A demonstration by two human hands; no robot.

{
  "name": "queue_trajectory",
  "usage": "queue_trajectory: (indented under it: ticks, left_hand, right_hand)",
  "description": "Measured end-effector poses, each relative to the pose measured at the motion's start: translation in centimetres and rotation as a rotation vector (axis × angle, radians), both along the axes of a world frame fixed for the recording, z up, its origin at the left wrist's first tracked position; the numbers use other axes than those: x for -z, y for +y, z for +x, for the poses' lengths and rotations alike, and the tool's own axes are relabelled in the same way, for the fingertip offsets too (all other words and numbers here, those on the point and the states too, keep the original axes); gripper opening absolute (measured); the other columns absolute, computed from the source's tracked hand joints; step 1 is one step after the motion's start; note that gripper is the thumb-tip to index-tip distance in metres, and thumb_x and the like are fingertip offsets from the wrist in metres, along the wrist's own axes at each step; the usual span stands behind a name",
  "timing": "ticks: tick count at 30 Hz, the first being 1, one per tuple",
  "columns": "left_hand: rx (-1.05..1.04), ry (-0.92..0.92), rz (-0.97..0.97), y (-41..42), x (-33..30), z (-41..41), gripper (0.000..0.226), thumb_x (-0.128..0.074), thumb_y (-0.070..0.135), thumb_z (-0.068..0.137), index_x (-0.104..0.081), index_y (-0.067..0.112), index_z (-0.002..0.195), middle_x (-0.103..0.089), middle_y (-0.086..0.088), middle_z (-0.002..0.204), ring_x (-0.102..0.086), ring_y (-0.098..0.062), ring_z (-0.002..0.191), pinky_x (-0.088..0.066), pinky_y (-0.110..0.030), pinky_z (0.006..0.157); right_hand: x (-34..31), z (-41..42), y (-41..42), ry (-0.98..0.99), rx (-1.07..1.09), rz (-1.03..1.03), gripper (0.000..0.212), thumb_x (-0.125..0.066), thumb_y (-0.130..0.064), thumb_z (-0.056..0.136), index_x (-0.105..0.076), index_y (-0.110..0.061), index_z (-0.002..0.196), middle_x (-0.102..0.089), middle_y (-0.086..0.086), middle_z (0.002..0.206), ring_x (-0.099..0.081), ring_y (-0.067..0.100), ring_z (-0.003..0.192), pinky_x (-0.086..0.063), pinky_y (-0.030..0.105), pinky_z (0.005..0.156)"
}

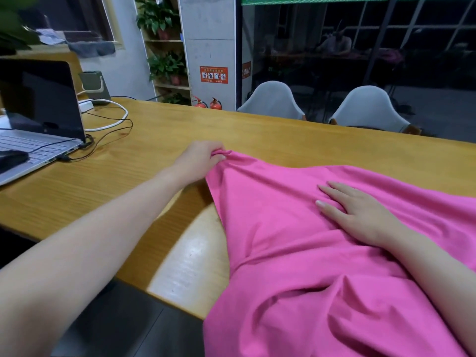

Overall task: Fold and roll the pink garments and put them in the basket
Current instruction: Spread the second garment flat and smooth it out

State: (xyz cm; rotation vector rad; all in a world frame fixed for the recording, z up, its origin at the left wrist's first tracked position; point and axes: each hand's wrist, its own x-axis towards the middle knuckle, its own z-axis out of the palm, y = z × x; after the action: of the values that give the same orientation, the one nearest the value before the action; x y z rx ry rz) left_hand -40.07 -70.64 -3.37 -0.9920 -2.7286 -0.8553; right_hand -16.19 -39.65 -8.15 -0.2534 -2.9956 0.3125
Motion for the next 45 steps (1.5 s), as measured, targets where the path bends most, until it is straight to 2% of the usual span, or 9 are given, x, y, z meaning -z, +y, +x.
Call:
queue_trajectory:
  ticks: [9,13,18,23,26,30,34,39,45]
  left_hand:
    - [-0.185,0.320,-0.253,1.9,1.8,-1.5,0.045,-0.066,0.054,0.092,-0.056,0.015,0.113,-0.059,-0.005,0.110,-0.058,-0.027,0.099,-0.048,-0.042,0.076]
    - [-0.289,0.405,-0.340,1.5,1.7,2.8,0.055,-0.068,0.054,0.090,-0.050,0.008,0.115,-0.052,-0.014,0.117,-0.052,-0.033,0.108,-0.043,-0.041,0.088]
    - [-0.201,0.334,-0.302,-0.3,2.9,8.6,0.041,-0.061,0.040,0.094,-0.052,0.007,0.115,-0.054,-0.015,0.117,-0.052,-0.036,0.111,-0.042,-0.046,0.091]
    - [-0.123,0.239,-0.475,-1.4,4.4,9.3,0.041,-0.033,0.036,0.105,-0.055,0.004,0.117,-0.057,-0.018,0.122,-0.053,-0.038,0.119,-0.041,-0.046,0.099]
    - [-0.069,0.134,-0.464,-1.6,4.9,7.5,0.049,-0.027,0.036,0.108,-0.045,0.002,0.139,-0.044,-0.020,0.149,-0.038,-0.034,0.142,-0.032,-0.046,0.116]
    - [-0.058,-0.042,-0.533,-2.5,3.8,3.6,0.055,-0.018,0.042,0.110,-0.016,0.025,0.163,-0.008,0.001,0.171,-0.004,-0.026,0.158,-0.006,-0.051,0.126]
    - [-0.044,-0.098,-0.601,-3.0,2.8,-0.8,0.052,-0.013,0.048,0.110,-0.010,0.043,0.161,-0.002,0.006,0.171,0.007,-0.025,0.157,0.004,-0.054,0.125]
    - [-0.139,0.220,-0.716,-1.4,1.3,0.2,0.047,-0.029,0.042,0.109,-0.046,0.023,0.148,-0.040,-0.016,0.154,-0.036,-0.036,0.142,-0.031,-0.050,0.115]
    - [-0.132,0.234,-0.321,-3.2,3.6,9.6,0.019,-0.047,0.009,0.093,-0.061,0.004,0.105,-0.060,-0.017,0.108,-0.059,-0.040,0.103,-0.049,-0.047,0.084]
  right_hand:
    - [-0.8,0.8,-1.4,0.216,-0.150,0.165,0.068,-0.035,-0.059,0.095,-0.052,-0.021,0.148,-0.052,0.009,0.151,-0.051,0.029,0.136,-0.039,0.043,0.114]
    - [-0.7,1.1,-3.0,0.211,-0.305,0.096,0.047,-0.045,-0.040,0.100,-0.060,-0.025,0.142,-0.057,0.002,0.147,-0.055,0.021,0.132,-0.038,0.031,0.114]
    - [-0.2,1.4,-3.9,0.068,-0.275,-0.021,0.066,-0.029,-0.070,0.097,-0.048,-0.035,0.150,-0.037,-0.014,0.159,-0.033,0.002,0.146,-0.009,0.006,0.115]
    - [-0.5,1.5,-4.0,0.009,-0.273,-0.066,0.082,-0.021,-0.083,0.086,-0.040,-0.040,0.154,-0.022,-0.022,0.163,-0.017,-0.007,0.149,-0.002,0.007,0.117]
    - [-0.5,1.2,-3.6,-0.016,-0.269,-0.043,0.084,-0.017,-0.086,0.085,-0.035,-0.043,0.155,-0.018,-0.022,0.164,-0.013,-0.007,0.150,0.000,0.010,0.119]
    - [-0.6,-0.3,-2.6,-0.040,-0.245,-0.042,0.091,-0.009,-0.092,0.080,-0.032,-0.046,0.154,-0.018,-0.021,0.164,-0.012,-0.005,0.151,-0.002,0.015,0.121]
    - [-0.9,-2.9,-2.2,-0.078,-0.268,0.003,0.091,-0.006,-0.090,0.082,-0.028,-0.044,0.157,-0.017,-0.016,0.166,-0.011,0.000,0.153,0.001,0.016,0.121]
    - [-2.2,-4.7,-3.8,-0.080,-0.201,0.114,0.059,-0.039,-0.055,0.103,-0.036,-0.032,0.157,-0.027,-0.004,0.167,-0.025,0.012,0.153,-0.015,0.025,0.123]
    - [-3.2,0.2,-9.0,0.055,-0.302,0.058,0.062,-0.038,-0.060,0.101,-0.048,-0.026,0.151,-0.045,-0.003,0.157,-0.040,0.015,0.145,-0.025,0.026,0.118]
